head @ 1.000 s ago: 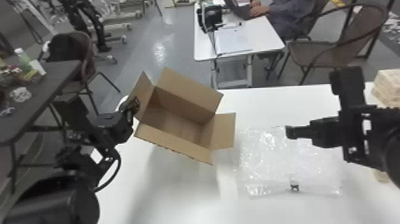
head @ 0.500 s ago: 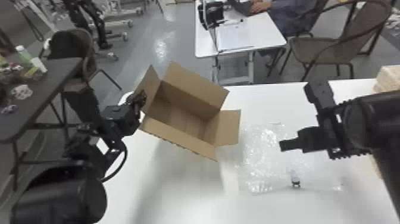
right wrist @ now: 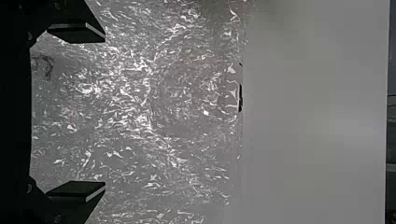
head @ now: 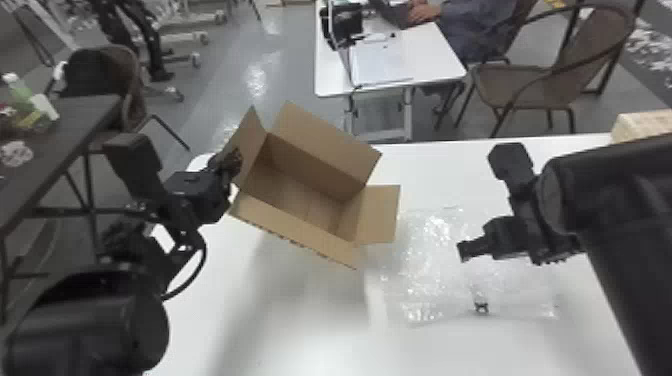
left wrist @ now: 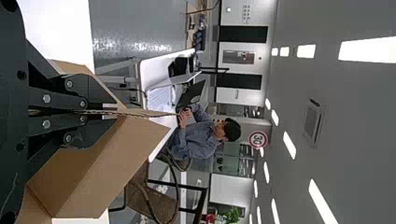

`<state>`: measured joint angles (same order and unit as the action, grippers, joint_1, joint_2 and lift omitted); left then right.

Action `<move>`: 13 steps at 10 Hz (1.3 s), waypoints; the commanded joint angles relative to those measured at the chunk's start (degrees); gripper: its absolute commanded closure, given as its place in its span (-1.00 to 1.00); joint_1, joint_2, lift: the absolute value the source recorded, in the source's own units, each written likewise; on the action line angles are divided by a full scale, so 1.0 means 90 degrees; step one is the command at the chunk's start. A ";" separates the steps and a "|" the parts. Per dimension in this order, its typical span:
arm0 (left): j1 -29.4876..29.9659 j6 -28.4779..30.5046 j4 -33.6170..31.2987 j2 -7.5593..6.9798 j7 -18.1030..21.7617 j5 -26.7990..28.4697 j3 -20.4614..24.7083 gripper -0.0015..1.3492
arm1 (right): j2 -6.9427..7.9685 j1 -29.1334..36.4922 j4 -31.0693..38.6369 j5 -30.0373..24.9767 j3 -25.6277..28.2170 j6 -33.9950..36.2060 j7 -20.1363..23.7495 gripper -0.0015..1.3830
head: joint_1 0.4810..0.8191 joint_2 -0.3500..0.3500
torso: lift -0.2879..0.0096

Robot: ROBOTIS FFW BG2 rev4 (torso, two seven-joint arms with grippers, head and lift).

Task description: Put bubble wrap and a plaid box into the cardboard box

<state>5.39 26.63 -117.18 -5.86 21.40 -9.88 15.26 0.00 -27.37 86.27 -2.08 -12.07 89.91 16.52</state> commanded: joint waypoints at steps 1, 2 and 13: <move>-0.0072 -0.0020 0.0041 -0.0071 -0.0005 0.0013 -0.0094 0.83 | 0.0006 -0.0104 -0.0396 0.0095 -0.0035 -0.0098 0.0000 -0.75 | 0.27 0.52 | 0.21; -0.0062 -0.0059 0.0061 -0.0091 -0.0025 -0.0006 -0.0094 0.83 | 0.0006 -0.0114 -0.0650 0.0271 -0.0026 -0.0361 0.0000 -0.74 | 0.27 0.51 | 0.21; 0.0114 -0.0127 0.0041 -0.0071 -0.0064 -0.0084 -0.0016 0.83 | 0.0006 0.0404 0.0649 0.0915 0.0677 -0.0459 0.0000 0.77 | 0.27 0.59 | 0.21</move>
<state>6.28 25.44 -116.81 -6.56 20.83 -10.67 15.03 0.00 -24.37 89.41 6.10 -6.77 85.31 16.52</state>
